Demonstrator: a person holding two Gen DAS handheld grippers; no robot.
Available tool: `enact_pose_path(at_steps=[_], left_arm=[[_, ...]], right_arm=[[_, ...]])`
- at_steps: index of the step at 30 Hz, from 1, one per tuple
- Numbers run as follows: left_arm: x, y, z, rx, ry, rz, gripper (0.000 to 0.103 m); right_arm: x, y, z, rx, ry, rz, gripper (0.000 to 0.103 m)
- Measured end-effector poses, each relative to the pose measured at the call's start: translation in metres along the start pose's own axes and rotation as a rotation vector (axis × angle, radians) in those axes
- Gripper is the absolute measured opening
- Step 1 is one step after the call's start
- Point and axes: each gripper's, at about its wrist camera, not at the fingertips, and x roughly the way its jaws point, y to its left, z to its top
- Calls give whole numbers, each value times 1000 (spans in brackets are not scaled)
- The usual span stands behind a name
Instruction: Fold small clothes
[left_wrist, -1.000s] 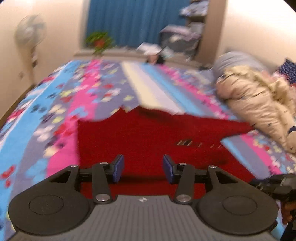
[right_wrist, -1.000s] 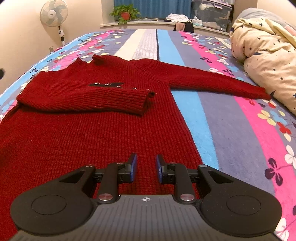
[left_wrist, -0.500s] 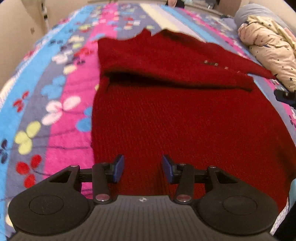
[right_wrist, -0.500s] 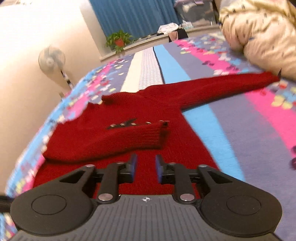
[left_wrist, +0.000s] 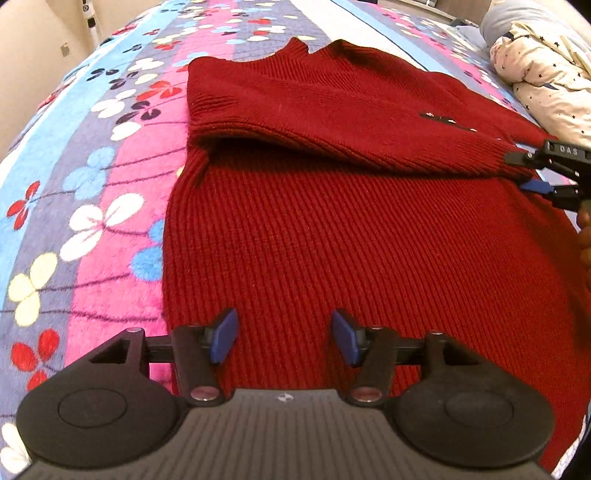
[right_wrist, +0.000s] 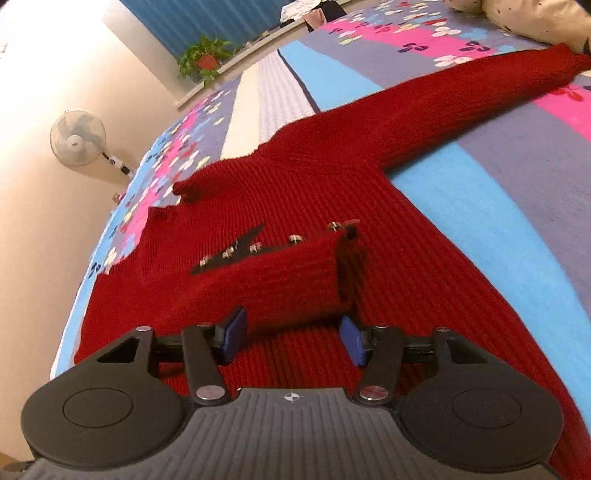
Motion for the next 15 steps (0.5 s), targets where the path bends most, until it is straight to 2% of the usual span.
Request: enact_pose_path(at_steps=[1, 3, 4, 5, 11, 15], left_arm=[[1, -1, 1, 6, -2, 2, 63], [3, -2, 3, 13, -5, 2, 63], [4, -2, 3, 14, -4, 0, 64], [5, -1, 4, 13, -4, -3, 64], [7, 0, 6, 13, -4, -12, 64], [9, 0, 7, 13, -5, -13, 64]], right_arm=[[3, 1, 2, -5, -8, 1, 56], [7, 5, 6, -28, -28, -13, 38], [8, 6, 7, -39, -32, -19, 20], [10, 7, 8, -46, -32, -14, 13], [3, 20, 19, -126, -134, 11, 9], [-13, 48, 38, -267, -229, 67, 8]])
